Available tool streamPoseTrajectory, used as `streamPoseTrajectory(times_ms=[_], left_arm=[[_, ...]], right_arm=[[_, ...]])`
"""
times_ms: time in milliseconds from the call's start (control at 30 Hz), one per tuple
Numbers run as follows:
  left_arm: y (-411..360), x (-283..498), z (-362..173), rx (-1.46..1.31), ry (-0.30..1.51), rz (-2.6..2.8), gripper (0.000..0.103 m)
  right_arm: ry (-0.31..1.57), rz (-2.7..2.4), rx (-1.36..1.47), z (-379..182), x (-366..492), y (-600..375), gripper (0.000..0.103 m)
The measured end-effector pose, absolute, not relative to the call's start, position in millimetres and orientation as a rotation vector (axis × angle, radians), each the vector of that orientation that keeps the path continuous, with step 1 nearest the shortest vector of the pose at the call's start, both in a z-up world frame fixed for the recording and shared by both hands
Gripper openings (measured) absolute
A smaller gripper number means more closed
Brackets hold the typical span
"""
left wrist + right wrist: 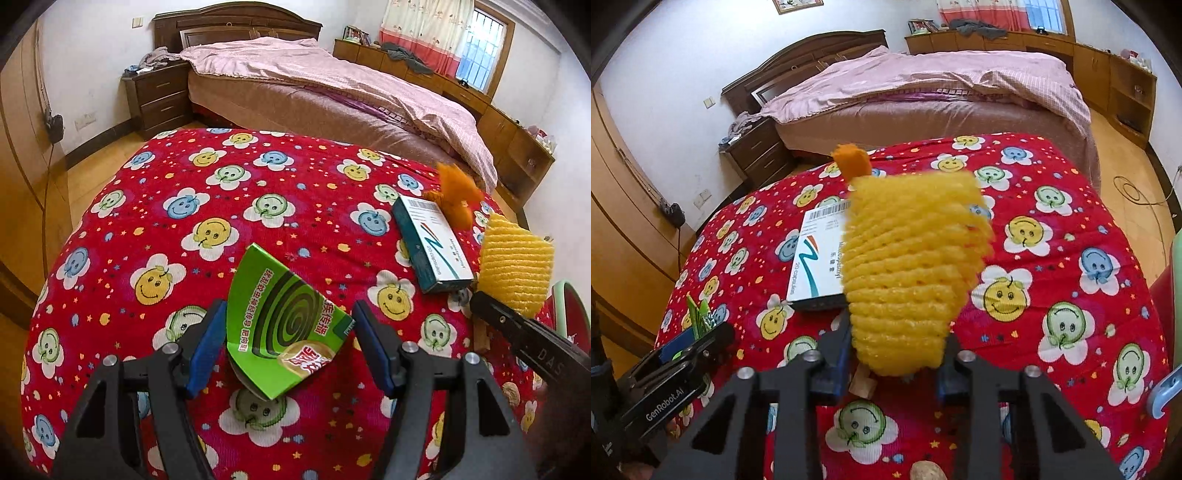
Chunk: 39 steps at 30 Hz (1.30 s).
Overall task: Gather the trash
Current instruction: 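Grasp the second yellow foam net with the right tool, then carry the green box and foam net over the red bucket with both tools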
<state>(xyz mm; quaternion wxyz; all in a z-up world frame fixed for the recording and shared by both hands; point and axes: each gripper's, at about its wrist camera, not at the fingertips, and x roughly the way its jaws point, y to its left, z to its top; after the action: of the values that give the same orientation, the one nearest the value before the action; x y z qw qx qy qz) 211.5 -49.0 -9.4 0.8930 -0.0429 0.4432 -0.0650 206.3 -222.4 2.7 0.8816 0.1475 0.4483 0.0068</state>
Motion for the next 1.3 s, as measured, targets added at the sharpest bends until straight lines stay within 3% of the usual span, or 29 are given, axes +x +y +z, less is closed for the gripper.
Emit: streamPoseTrajectory(times_ms=[167,1300], left_arm=[[-52,205,-2,-0.091,0.907,-0.147,0.069],[-102,126,57,-0.090,0.825,-0.347,0.069]], right_arm=[[0.919,0.029,0.309,7,196,-222,0.023],[0.750,-0.066,0.374,67,57,-282,0.023]])
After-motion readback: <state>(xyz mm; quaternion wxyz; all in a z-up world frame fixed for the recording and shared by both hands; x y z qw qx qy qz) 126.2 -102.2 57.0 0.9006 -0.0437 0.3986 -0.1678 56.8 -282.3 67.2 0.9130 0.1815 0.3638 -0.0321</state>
